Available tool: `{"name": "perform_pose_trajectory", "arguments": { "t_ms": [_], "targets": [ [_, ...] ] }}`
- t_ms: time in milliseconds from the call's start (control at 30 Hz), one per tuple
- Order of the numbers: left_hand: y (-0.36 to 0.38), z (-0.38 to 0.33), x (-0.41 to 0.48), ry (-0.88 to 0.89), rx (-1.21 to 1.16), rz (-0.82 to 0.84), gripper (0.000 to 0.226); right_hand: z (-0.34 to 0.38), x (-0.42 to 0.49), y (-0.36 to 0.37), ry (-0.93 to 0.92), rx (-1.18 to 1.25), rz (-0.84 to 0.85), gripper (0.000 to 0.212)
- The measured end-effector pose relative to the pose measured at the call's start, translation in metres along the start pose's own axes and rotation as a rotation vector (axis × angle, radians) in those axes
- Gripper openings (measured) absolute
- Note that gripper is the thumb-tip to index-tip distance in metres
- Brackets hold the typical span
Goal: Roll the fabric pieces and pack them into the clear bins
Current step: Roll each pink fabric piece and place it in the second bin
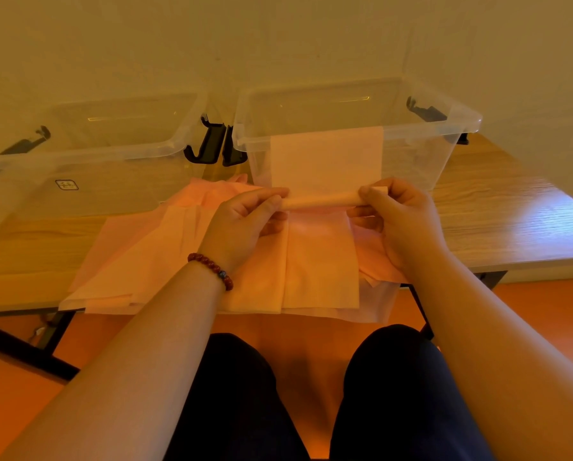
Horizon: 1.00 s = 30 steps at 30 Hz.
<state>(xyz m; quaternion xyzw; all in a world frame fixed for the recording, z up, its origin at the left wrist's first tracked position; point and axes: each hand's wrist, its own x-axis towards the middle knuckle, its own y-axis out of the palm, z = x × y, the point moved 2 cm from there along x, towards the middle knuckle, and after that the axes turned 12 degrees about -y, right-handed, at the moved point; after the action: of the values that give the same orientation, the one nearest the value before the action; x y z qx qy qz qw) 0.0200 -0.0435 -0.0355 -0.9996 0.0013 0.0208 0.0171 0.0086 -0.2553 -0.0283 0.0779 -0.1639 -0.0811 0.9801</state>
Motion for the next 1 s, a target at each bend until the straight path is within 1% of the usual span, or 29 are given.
{"name": "perform_pose_trajectory", "arguments": {
  "t_ms": [133, 333, 467, 633, 767, 900, 1000],
  "targets": [
    [-0.0014, 0.0003, 0.0002, -0.005, -0.021, -0.028, 0.016, 0.0008, 0.0006, -0.0001, -0.019, -0.003, -0.011, 0.013],
    [-0.0022, 0.0004, 0.0015, -0.004, -0.039, -0.060, 0.017, -0.0016, 0.0005, 0.0011, -0.030, -0.028, 0.019, 0.009],
    [-0.0005, -0.0003, -0.0003, 0.018, 0.001, -0.045, 0.023, -0.0005, 0.0001, 0.0002, -0.012, 0.019, 0.032, 0.010],
    [-0.0001, 0.0005, -0.0006, -0.001, 0.033, -0.011, 0.025, 0.0003, -0.0009, -0.0007, -0.010, -0.012, 0.017, 0.013],
    [0.0002, 0.0003, -0.0011, -0.014, 0.033, 0.028, 0.019, 0.0003, -0.0005, -0.0015, -0.035, -0.044, -0.025, 0.012],
    [-0.0011, 0.0009, -0.0005, -0.025, -0.008, 0.026, 0.013, -0.0006, -0.0005, -0.0016, -0.060, -0.101, -0.050, 0.006],
    [-0.0014, 0.0008, 0.0003, -0.029, -0.016, 0.009, 0.012, -0.0004, -0.0005, -0.0006, -0.057, -0.132, -0.059, 0.009]
  ]
}}
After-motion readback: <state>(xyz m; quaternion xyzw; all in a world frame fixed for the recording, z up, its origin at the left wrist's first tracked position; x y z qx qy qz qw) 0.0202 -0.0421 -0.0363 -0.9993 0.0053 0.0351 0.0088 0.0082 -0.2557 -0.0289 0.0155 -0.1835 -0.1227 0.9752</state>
